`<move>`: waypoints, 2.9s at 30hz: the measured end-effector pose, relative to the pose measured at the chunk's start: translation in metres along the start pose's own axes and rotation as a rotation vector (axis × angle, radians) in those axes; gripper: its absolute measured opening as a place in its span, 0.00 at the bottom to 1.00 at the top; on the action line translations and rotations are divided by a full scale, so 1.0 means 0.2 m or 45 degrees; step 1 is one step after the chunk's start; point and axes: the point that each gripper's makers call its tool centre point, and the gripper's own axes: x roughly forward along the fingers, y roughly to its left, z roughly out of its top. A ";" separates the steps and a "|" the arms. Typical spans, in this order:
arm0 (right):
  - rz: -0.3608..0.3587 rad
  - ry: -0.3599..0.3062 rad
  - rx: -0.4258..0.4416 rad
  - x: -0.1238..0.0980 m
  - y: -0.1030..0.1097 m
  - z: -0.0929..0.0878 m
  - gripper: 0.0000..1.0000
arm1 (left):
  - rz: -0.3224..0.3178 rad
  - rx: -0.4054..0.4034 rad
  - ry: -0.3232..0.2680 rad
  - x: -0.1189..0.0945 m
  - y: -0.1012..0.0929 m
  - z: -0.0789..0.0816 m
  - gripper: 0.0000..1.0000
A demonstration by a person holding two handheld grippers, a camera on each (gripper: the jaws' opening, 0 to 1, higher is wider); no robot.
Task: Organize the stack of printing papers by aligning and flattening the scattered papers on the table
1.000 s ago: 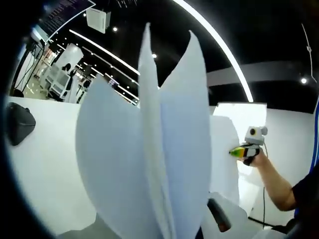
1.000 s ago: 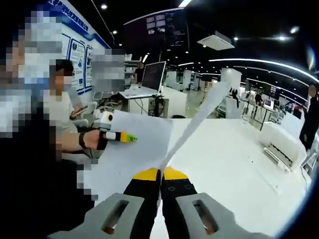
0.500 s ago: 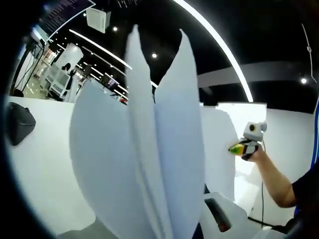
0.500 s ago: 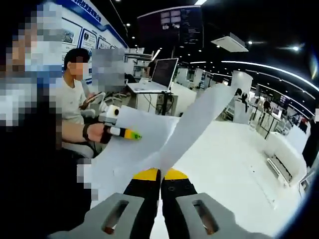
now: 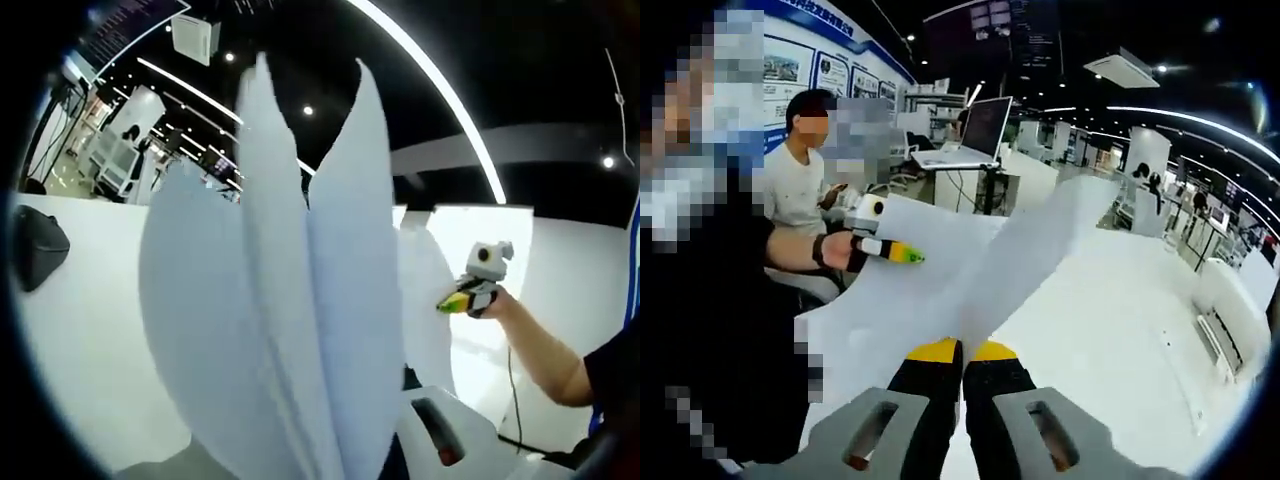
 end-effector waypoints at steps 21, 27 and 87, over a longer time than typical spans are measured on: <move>0.126 -0.064 -0.032 0.14 0.06 0.03 0.00 | -0.021 -0.023 0.000 0.00 -0.02 0.00 0.11; 0.188 -0.046 -0.033 0.17 0.10 0.03 0.00 | -0.025 -0.034 -0.002 0.00 -0.02 0.00 0.12; 0.598 -0.161 0.054 0.49 0.26 0.00 0.00 | -0.133 -0.056 -0.002 0.02 -0.09 -0.03 0.16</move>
